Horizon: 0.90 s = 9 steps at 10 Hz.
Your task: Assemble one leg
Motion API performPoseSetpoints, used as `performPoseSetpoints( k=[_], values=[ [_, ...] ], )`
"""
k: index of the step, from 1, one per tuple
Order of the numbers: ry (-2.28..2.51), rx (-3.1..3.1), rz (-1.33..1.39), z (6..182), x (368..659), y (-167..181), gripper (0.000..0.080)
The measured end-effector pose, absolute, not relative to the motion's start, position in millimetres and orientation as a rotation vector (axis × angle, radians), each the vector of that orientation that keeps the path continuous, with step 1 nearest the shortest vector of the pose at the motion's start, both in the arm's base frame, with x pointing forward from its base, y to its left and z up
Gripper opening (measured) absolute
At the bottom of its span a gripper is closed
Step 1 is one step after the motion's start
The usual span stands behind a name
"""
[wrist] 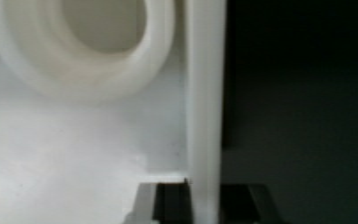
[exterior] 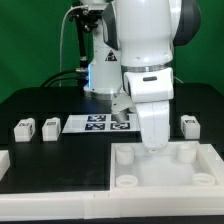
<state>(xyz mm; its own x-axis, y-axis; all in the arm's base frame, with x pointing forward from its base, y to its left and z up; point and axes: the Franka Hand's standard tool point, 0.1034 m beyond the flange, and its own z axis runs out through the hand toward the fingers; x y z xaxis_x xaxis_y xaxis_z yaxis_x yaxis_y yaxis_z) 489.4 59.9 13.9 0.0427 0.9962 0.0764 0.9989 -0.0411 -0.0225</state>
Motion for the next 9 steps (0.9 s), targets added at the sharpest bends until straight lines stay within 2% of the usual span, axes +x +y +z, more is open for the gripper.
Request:
performPoseSetpoints(
  k=[1, 2, 3, 4, 5, 9],
  values=[
    [-2.125, -2.218, -0.06, 13.7, 489.3, 59.5, 0.0205],
    [-2.124, -2.218, -0.06, 13.6, 489.2, 59.3, 0.0401],
    [-2.124, -2.218, -0.06, 13.4, 489.0, 59.2, 0.0537],
    [-2.123, -2.219, -0.059, 13.3, 488.9, 58.9, 0.0537],
    [-2.123, -2.219, -0.059, 13.2, 488.9, 58.9, 0.0628],
    [-2.121, -2.218, -0.058, 12.5, 488.4, 58.7, 0.0648]
  ],
)
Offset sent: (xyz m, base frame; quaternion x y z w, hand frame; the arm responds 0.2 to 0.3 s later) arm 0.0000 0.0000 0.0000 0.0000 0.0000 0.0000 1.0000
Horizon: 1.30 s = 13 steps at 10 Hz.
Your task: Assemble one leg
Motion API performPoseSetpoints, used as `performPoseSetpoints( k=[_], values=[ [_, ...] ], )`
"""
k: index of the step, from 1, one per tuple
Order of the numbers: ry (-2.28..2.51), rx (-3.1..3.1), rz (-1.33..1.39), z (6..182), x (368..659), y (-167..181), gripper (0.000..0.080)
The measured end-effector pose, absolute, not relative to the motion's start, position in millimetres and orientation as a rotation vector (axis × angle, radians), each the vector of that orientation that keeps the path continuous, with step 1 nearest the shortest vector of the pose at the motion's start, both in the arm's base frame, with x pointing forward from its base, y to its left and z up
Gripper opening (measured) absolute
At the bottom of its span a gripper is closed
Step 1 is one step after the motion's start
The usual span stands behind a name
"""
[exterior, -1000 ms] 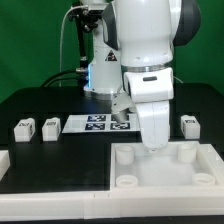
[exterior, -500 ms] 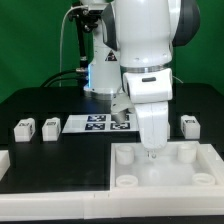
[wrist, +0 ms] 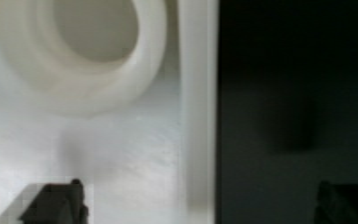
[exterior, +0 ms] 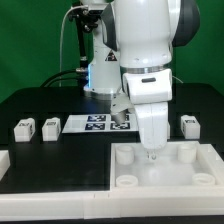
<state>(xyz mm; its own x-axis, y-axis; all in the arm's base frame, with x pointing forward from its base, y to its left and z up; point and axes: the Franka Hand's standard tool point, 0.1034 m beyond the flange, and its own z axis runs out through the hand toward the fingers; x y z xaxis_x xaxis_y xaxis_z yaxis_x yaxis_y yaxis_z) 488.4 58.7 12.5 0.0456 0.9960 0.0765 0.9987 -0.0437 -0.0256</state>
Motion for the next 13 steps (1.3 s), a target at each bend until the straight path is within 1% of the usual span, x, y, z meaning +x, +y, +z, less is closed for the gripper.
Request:
performPoseSetpoints(
  k=[3, 4, 6, 7, 9, 10, 12, 13],
  values=[
    [-2.121, -2.22, -0.059, 13.1, 489, 58, 0.0649],
    [-2.096, -2.265, -0.069, 25.9, 490, 57, 0.0649],
    [-1.977, -2.4, -0.078, 55.5, 475, 70, 0.0649],
    [-1.872, -2.487, -0.076, 64.9, 466, 84, 0.0649],
    [-1.459, -2.752, -0.099, 81.6, 457, 125, 0.0649],
    [-1.392, -2.783, -0.123, 79.5, 453, 135, 0.0649],
    [-1.077, -2.899, -0.116, 78.5, 453, 134, 0.0649],
    [-1.006, -2.922, -0.113, 78.2, 453, 135, 0.0649]
  ],
)
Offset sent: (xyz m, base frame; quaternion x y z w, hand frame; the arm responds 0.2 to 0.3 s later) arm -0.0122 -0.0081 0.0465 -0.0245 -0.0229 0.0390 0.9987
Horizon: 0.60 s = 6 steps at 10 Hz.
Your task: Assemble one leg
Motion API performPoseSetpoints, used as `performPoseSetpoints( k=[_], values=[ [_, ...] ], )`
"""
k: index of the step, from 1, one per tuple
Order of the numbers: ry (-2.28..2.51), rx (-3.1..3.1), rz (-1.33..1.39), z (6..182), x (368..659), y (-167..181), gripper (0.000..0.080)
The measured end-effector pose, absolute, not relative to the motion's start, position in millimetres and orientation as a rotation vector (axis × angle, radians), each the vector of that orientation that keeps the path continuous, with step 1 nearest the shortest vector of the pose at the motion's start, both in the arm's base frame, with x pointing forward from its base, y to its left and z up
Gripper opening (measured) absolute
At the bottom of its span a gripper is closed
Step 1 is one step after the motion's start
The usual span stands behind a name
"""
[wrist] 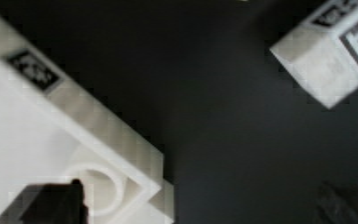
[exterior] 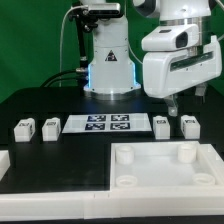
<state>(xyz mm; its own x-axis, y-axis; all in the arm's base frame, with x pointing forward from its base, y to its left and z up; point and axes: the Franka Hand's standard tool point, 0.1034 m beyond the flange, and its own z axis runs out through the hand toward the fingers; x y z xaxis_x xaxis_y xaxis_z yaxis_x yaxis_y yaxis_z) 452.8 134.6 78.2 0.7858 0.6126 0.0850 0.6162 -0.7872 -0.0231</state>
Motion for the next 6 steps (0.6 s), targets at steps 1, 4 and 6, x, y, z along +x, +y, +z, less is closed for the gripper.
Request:
performPoseSetpoints(
  k=[1, 4, 6],
  values=[
    [-0.743, -2.98, -0.101, 76.2, 451, 136, 0.0649],
    [-0.111, -3.036, -0.029, 66.8, 437, 152, 0.0649],
    [-0.139, -3.041, 0.042, 66.7, 434, 154, 0.0649]
  ],
)
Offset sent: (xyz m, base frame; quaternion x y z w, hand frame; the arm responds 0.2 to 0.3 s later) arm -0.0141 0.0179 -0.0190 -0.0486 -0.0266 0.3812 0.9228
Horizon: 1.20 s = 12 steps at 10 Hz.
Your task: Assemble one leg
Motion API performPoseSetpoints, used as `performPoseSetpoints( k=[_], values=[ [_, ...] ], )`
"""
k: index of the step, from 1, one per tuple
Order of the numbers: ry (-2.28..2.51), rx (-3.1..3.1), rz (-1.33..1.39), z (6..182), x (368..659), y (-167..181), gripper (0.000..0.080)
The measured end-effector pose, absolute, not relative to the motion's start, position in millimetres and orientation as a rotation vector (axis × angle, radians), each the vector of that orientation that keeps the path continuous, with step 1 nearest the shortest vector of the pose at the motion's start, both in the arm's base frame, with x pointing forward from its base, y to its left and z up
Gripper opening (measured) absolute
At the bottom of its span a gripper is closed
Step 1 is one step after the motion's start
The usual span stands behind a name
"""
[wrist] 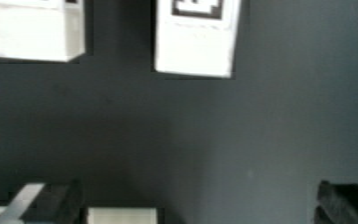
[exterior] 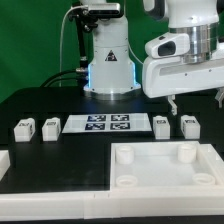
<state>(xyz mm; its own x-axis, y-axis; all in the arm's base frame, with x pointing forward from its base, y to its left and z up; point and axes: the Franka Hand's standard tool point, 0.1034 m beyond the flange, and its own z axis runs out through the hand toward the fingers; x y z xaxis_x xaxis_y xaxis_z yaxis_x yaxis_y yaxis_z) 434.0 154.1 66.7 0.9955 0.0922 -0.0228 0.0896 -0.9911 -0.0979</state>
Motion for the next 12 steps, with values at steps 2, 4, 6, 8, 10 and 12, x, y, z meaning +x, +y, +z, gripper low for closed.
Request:
performPoseSetpoints(
  k=[2, 4, 6, 8, 10, 12],
  values=[
    [-0.14, -3.041, 0.052, 66.8, 434, 154, 0.0649],
    [-0.09, -3.047, 0.373, 63.3, 425, 158, 0.0649],
    [-0.07, -3.01, 0.693, 50.4, 418, 163, 0.0649],
    [-0.075, -2.933, 0.984, 41.5, 418, 163, 0.0649],
    [-0.095, -2.868, 1.153, 42.3, 413, 155, 0.0649],
    [-0.093, -2.831, 1.215, 31.0, 426, 161, 0.0649]
  ],
)
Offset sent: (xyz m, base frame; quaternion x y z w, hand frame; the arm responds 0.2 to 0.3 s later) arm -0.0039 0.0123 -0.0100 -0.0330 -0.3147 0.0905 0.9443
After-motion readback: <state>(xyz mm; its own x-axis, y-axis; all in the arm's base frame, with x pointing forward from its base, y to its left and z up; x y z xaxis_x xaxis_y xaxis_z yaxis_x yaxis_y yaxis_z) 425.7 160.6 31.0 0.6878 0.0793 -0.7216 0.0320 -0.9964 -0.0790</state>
